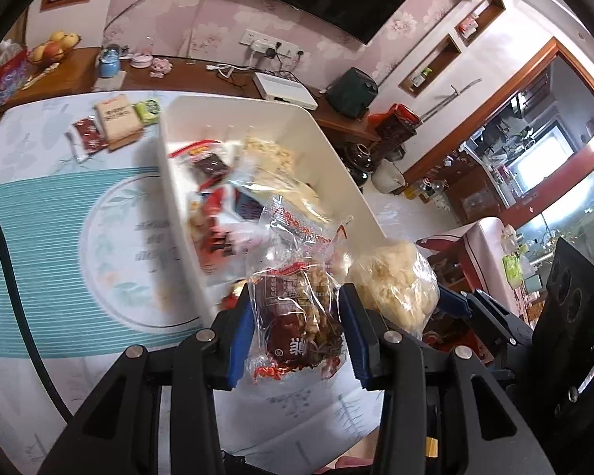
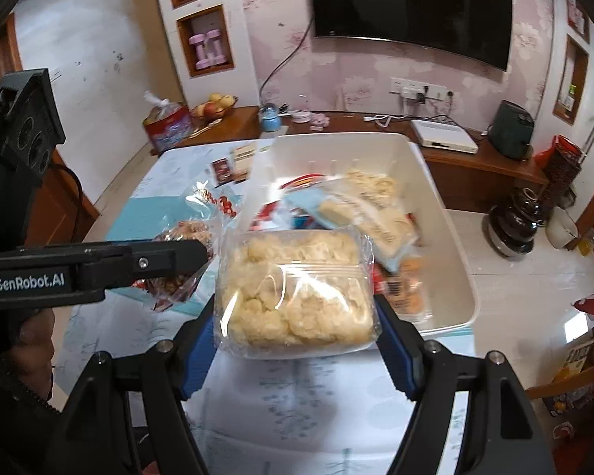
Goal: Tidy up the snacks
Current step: 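Lift both bags and carry them over the white tray, then open both grippers to drop the nut bag and puff bag into the tray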
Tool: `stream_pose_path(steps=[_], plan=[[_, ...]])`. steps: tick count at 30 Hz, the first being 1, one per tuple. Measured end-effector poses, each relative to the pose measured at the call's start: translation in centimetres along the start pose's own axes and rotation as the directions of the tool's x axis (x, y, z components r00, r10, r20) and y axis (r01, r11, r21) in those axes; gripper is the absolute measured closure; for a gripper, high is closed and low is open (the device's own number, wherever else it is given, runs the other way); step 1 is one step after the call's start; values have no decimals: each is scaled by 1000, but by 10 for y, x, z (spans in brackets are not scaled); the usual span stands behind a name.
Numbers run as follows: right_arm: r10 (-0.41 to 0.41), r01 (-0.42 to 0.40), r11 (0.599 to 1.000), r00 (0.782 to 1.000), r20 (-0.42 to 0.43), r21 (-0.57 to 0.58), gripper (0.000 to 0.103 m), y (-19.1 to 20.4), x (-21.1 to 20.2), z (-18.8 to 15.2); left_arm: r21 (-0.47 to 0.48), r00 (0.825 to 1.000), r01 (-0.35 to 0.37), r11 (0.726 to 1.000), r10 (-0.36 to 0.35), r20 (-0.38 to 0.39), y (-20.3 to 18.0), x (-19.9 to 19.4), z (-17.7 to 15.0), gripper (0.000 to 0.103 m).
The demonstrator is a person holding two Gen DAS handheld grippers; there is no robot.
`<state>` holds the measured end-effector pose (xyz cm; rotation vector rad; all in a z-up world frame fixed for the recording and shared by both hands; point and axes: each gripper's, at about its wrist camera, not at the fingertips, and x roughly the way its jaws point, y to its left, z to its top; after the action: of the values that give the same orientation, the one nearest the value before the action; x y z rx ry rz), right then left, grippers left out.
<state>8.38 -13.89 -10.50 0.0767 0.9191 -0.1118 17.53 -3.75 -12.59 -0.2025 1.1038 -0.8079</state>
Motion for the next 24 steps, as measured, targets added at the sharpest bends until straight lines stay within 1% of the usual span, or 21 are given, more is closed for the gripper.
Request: stream_pose_path(steps=[4, 7, 11, 14, 16, 19, 22, 24], plan=[[-21, 21, 1000, 1000, 0, 18, 30, -24, 5, 1, -7, 1000, 24, 1000, -25, -12, -12, 21, 4, 62], [-30, 30, 999, 1000, -2, 30, 30, -38, 12, 3, -11, 999, 20, 1000, -20, -28, -20, 36, 6, 62], [-36, 37, 997, 999, -13, 61, 29, -55, 21, 6, -24, 999, 7, 1000, -8, -40, -21, 42, 9, 62], [-31, 34, 995, 999, -34, 90, 29, -63, 29, 8, -32, 999, -17, 999, 16, -32, -20, 42, 14, 55], [-30, 35, 994, 998, -53, 108, 29, -66, 34, 7, -37, 999, -38, 999, 37, -22, -17, 40, 17, 47], [-26, 35, 991, 997, -78, 127, 27, -71, 42, 7, -51, 997, -71, 996, 70, -12, -10, 38, 22, 40], [-30, 41, 990, 996, -81, 135, 23, -74, 45, 8, -73, 996, -90, 993, 90, -1, -3, 35, 25, 36], [-28, 38, 990, 997, -76, 137, 16, -75, 47, 10, -82, 994, -110, 991, 111, 5, 2, 32, 26, 35]])
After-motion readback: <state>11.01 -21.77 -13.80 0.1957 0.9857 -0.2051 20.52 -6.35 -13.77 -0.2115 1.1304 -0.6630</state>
